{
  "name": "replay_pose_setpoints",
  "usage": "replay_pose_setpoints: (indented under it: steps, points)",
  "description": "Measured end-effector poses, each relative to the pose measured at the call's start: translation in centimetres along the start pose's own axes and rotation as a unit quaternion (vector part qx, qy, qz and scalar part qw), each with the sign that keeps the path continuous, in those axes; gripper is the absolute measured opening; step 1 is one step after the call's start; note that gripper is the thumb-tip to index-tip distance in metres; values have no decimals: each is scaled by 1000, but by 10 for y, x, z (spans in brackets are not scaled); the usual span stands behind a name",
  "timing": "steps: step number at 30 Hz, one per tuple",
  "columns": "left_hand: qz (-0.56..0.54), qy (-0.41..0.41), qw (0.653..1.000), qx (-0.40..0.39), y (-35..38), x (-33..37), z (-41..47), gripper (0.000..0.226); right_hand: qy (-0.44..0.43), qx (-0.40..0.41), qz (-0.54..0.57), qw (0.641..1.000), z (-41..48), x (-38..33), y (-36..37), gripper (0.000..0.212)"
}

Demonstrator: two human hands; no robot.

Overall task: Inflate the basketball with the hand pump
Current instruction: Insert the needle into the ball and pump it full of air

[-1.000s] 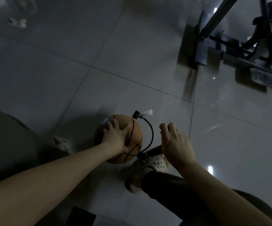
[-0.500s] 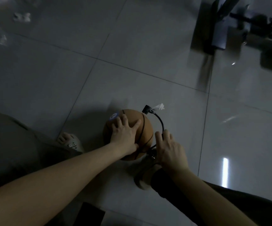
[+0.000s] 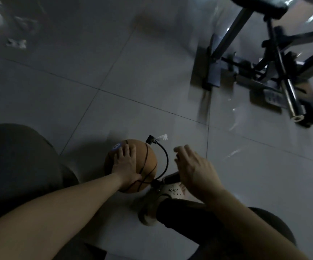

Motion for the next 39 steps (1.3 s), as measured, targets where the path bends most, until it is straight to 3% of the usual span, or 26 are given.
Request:
replay_pose_setpoints:
  steps: [5,12,23,30,37,39]
  points:
    - [-43,-52,998,9,-11,-20,-3,129,79,19,-7,997,-5,18,-20,21]
    - [-95,-99,991,-10,-2,-44,-2,129,7,-28,-71,997,6,-14,23,27]
    - [-77,-63,994,51,-5,-31,10,122,-18,-82,-53,995,21,-12,99,49]
    - [-68,-54,995,48,9,-29,8,118,-22,-122,-23,992,19,-18,145,47]
    - [-42,-68,997,19,12,-26,7,119,28,-134,30,990,22,-20,137,37]
    - [-37,-75,996,10,9,-24,6,120,6,-136,50,989,14,-23,123,33]
Point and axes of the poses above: each hand's wrist, its own z-axis towards the middle knuckle, its own y-axis out of the palm, x = y × z, the point moved 8 cm from there along z, towards the middle knuckle, and after that the axes turned 13 degrees about -z, right-handed, at the moved point
